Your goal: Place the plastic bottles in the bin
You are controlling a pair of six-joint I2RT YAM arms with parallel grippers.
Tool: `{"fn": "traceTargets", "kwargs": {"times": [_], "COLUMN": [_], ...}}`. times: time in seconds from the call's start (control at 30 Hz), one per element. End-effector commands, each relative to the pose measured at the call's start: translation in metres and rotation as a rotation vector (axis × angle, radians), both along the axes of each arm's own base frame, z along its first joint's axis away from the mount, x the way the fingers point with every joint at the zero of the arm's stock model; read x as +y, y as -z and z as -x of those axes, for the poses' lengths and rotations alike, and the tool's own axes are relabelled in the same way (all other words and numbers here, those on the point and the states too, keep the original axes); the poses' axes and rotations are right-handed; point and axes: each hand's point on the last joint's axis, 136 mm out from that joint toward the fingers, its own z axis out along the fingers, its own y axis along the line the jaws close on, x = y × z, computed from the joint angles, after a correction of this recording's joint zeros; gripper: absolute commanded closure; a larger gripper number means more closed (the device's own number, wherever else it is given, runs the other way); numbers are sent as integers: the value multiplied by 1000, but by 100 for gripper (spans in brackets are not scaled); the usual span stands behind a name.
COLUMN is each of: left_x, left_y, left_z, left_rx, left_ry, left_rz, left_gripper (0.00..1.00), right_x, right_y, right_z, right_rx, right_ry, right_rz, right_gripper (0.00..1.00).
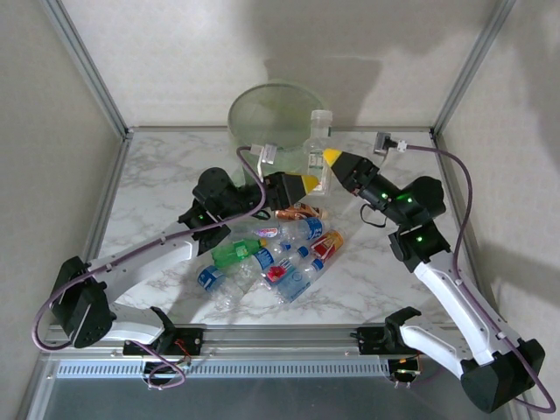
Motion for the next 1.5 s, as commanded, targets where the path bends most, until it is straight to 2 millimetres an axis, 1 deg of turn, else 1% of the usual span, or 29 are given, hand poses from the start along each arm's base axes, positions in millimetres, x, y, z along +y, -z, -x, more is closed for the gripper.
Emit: {"fn": "traceTargets", "kwargs": {"times": [0.0, 0.17, 0.3, 0.57, 0.67, 0.73, 0.87, 0.97, 1.03, 1.1, 1.13, 1.23, 1.33, 1.4, 1.47], "left_x": [-1, -4, -3, -3, -1, 2, 13, 28, 42, 51, 54, 64, 72, 76, 76], "left_y": [-32, -34, -29, -23, -23, -22, -25, -24, -29, -36, -41, -46, -34, -15, 3], "left_z": [10, 7, 3, -3, -5, -10, -24, -54, -80, -99, -108, -135, -176, -203, -225], "left_rx": [-64, -82, -84, -82, -83, -87, -121, -150, -175, -201, -218, -230, -188, -149, -115], "left_ry": [43, 39, 10, -20, -32, -52, -116, -262, -400, -486, -521, -620, -733, -804, -846], "left_rz": [80, 64, 36, 9, 3, -11, -59, -190, -295, -370, -395, -443, -528, -624, -701], "left_gripper": [11, 19, 23, 36, 37, 38, 38, 38, 34, 32, 32, 32, 34, 39, 40], "right_x": [6, 7, 4, 0, -3, -9, -29, -52, -64, -70, -71, -75, -82, -85, -88], "right_y": [-7, -1, -2, -6, -6, -5, 6, 29, 49, 65, 70, 82, 91, 96, 100], "right_z": [9, 6, 4, 2, 1, -2, -14, -28, -33, -33, -31, -26, -22, -20, -19], "right_rx": [-33, -16, -11, -11, -8, 5, 73, 178, 245, 288, 299, 328, 354, 369, 382], "right_ry": [-39, -28, -2, 26, 57, 104, 256, 415, 487, 514, 515, 520, 542, 552, 563], "right_rz": [-31, -27, -21, -14, 3, 27, 108, 220, 296, 335, 343, 348, 355, 369, 384], "right_gripper": [43, 42, 40, 34, 27, 21, 9, 6, 6, 6, 6, 6, 6, 6, 6]}}
